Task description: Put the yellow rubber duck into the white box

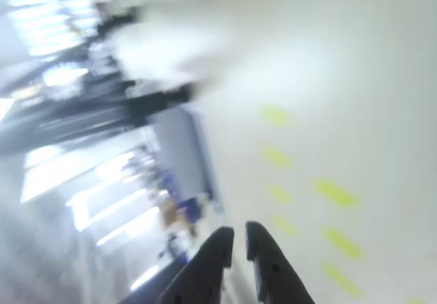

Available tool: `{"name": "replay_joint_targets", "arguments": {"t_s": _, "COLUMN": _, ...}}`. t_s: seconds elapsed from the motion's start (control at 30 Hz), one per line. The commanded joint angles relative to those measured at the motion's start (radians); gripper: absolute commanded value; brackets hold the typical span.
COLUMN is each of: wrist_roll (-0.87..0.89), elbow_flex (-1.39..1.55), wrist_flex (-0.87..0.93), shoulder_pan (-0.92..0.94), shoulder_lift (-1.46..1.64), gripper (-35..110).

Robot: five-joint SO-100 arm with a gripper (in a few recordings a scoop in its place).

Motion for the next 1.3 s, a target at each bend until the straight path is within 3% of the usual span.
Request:
{"name": "replay_joint_targets", "arguments": {"t_s": 0.0, "wrist_roll": 0.028, "elbow_flex": 0.153, "wrist_flex": 0.046, "shoulder_pan": -0.014, "shoulder_lift": 0.075, "gripper": 0}}
{"name": "replay_joint_targets", "arguments": {"t_s": 1.27, "wrist_roll": 0.012, "elbow_flex": 0.245, "wrist_flex": -0.003, "shoulder_pan": 0.02, "shoulder_lift": 0.075, "gripper": 0}}
